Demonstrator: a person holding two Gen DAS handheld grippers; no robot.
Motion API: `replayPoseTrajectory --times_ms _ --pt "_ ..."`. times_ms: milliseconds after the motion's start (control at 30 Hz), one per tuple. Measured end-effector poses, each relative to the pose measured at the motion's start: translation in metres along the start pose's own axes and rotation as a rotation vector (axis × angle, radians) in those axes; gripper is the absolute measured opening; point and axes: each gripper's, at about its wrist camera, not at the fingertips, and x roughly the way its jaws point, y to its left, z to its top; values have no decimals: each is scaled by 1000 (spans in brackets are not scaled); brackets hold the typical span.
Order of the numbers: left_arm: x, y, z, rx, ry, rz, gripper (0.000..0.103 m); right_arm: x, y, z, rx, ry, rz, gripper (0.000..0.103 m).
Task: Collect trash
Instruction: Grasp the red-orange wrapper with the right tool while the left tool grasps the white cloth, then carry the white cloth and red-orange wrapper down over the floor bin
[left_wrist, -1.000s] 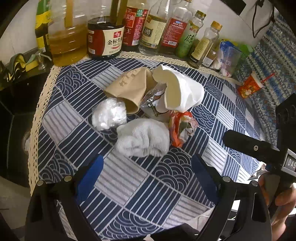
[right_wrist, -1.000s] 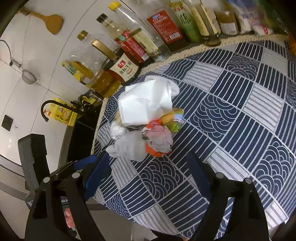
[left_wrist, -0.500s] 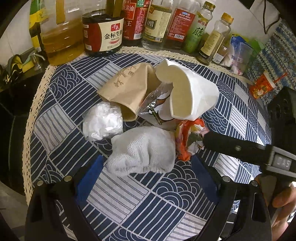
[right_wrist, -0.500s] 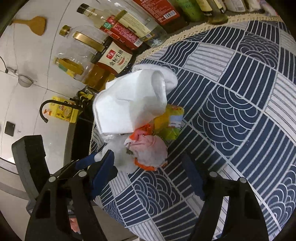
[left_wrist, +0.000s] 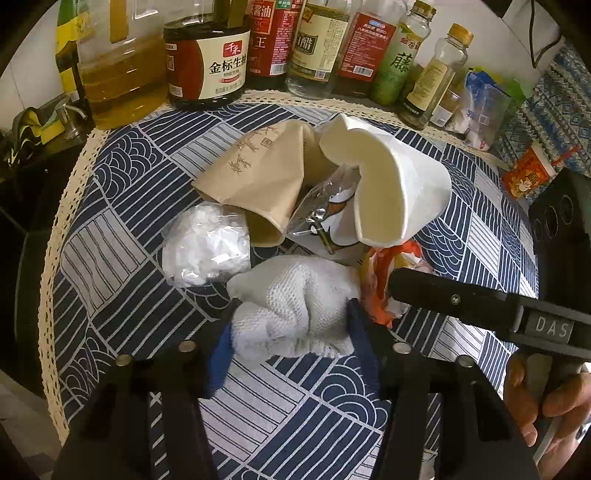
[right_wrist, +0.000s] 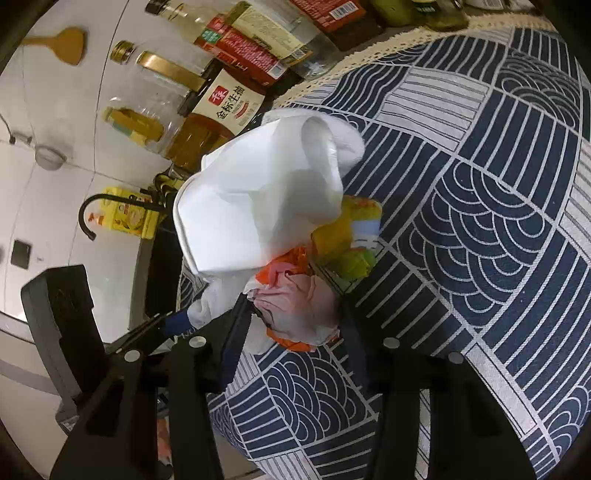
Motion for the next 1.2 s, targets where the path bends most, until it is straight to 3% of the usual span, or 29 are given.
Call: replayPoseTrajectory --times_ms 233,867,1200 --pt "-15 1 -10 -13 -11 -32 35 -8 7 -14 -7 -2 -6 47" --pt "-77 4 -59 42 -92 -116 27 -62 41 -76 -23 -95 -77 47" --pt "-114 20 -93 68 -137 -142 26 -84 85 -117 -81 -164 -103 47"
